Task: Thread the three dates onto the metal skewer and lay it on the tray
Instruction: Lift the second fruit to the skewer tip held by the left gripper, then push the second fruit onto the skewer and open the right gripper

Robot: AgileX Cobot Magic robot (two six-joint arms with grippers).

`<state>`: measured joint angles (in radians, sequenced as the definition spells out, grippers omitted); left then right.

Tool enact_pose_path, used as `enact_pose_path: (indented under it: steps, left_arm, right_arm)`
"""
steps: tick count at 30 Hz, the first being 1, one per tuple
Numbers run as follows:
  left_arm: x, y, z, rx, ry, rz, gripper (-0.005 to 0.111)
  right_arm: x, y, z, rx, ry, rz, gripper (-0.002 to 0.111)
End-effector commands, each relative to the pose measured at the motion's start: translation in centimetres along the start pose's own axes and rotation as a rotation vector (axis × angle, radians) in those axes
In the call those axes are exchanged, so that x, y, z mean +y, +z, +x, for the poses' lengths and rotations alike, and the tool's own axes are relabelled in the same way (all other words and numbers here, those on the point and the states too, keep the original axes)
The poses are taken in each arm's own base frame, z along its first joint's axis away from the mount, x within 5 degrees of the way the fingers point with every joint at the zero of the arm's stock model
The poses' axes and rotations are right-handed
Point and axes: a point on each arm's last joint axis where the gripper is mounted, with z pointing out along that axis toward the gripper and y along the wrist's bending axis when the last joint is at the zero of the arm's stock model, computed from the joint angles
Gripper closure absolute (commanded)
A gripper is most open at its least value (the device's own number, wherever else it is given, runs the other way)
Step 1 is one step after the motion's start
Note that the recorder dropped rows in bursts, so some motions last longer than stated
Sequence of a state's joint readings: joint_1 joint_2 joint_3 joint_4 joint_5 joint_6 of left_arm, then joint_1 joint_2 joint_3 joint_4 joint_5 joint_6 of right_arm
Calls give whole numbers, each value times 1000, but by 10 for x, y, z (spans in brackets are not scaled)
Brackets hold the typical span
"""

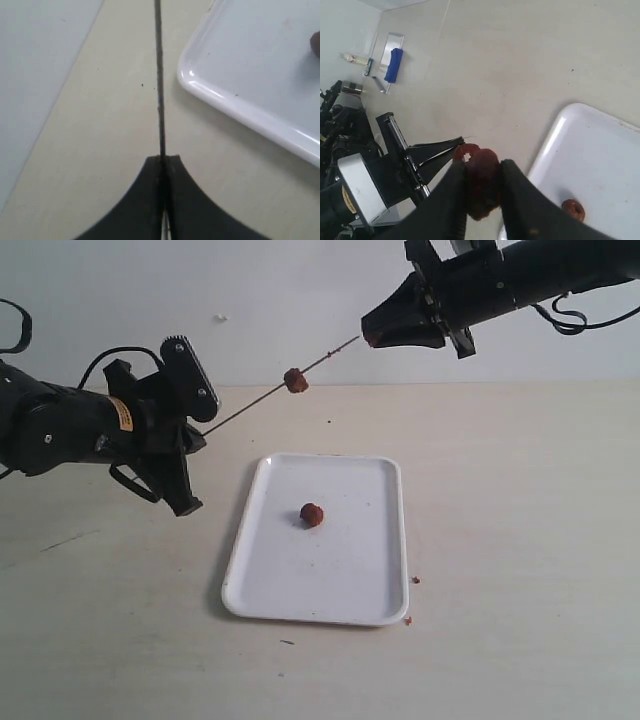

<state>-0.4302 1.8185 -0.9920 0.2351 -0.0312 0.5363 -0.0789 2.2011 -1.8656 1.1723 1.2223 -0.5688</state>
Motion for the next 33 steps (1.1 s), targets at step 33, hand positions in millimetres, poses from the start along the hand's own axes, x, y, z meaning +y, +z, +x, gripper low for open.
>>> enact_pose_path:
  steps: [33]
  left_arm:
    - [-9, 2, -12, -52, -49, 4, 107]
  right_arm:
    - [40, 53, 17, 111, -86, -58, 85]
